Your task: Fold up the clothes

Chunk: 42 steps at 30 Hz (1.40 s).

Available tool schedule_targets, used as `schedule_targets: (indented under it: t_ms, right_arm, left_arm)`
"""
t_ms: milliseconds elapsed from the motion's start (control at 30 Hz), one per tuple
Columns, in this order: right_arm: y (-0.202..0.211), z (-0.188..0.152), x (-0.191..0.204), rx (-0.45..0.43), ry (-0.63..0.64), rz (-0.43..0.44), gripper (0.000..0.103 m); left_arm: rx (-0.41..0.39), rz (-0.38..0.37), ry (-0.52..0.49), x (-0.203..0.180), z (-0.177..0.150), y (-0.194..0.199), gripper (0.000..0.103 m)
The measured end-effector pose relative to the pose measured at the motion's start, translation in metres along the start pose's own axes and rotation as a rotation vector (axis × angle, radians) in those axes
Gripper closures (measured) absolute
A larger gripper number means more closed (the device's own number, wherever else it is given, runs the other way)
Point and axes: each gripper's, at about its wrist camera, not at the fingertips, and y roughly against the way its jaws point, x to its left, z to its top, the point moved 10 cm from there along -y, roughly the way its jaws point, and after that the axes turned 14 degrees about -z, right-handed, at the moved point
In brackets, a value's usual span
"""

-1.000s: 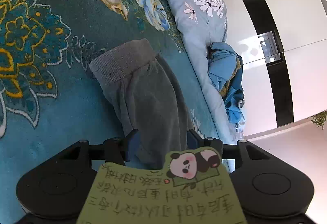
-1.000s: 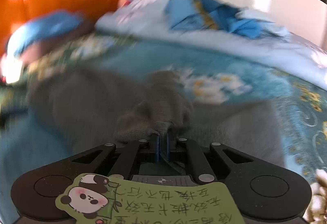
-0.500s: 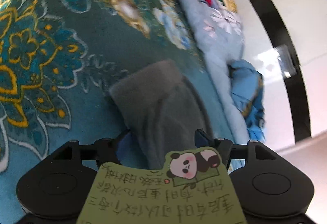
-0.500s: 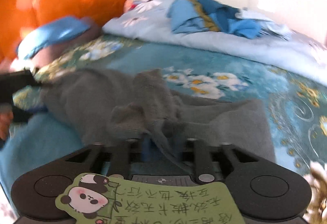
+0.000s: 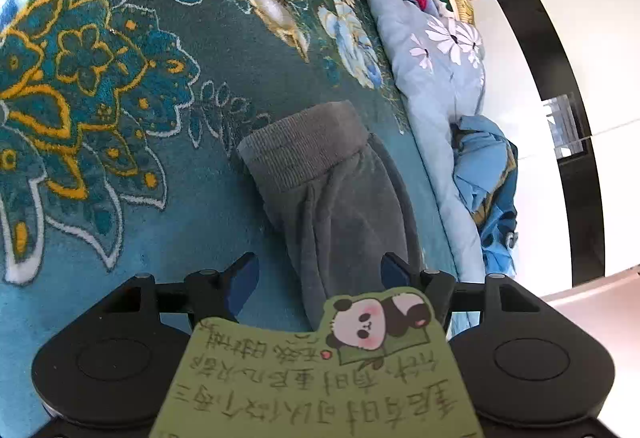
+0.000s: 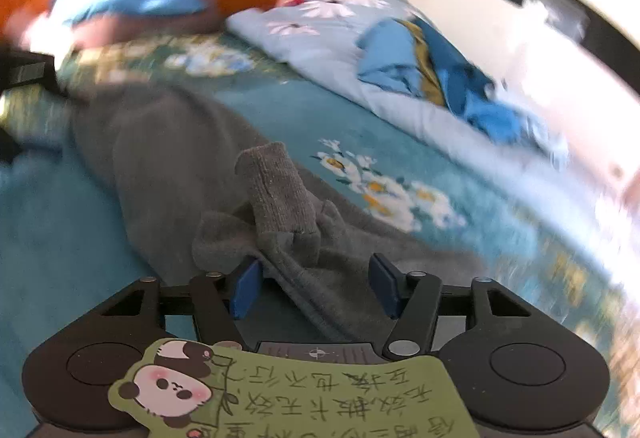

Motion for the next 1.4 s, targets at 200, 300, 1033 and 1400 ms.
schedule_targets:
  t_ms: [200, 300, 1033, 1400]
  right_arm:
    - [0.003, 0.005, 0.018, -0.051, 0.188, 0.018, 0.064]
    - [-0.003, 0.005, 0.019, 0.014, 0.122, 0.109, 0.098]
    - [-0.007, 0.000, 0.055, 0.033, -0.039, 0.141, 0.080]
    - [0.040, 0.003, -0.017, -0.044, -0.216, 0.096, 0.060]
  left_arm:
    - [0.010, -0.016, 0.028, -0.004, -0.004, -0.004, 0.038]
    - [0.013, -0.027, 0.027, -0.008, -0.004, -0.005, 0.038]
    - [-0.036, -0.016, 0.030, 0.003, 0.014, -0.035, 0.037]
    - [-0.233, -0.084, 0.227, 0.018, 0.030, -0.044, 0.051]
